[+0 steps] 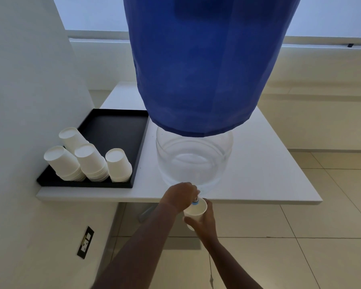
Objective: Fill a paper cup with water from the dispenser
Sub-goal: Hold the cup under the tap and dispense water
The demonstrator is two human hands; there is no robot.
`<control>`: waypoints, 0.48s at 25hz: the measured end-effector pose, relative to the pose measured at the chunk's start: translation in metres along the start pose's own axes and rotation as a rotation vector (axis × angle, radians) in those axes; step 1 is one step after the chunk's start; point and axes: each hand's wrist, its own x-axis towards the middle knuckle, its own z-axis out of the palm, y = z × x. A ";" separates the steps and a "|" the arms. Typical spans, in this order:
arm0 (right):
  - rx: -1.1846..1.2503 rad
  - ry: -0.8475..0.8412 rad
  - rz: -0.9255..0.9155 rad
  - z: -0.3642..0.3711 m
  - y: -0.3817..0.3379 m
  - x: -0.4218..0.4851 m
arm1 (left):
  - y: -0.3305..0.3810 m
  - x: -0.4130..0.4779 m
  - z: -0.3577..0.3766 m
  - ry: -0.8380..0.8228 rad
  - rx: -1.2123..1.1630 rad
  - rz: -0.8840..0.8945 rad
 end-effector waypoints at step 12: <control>-0.040 0.002 0.022 0.007 0.014 0.007 | 0.004 0.010 -0.016 0.084 -0.282 -0.160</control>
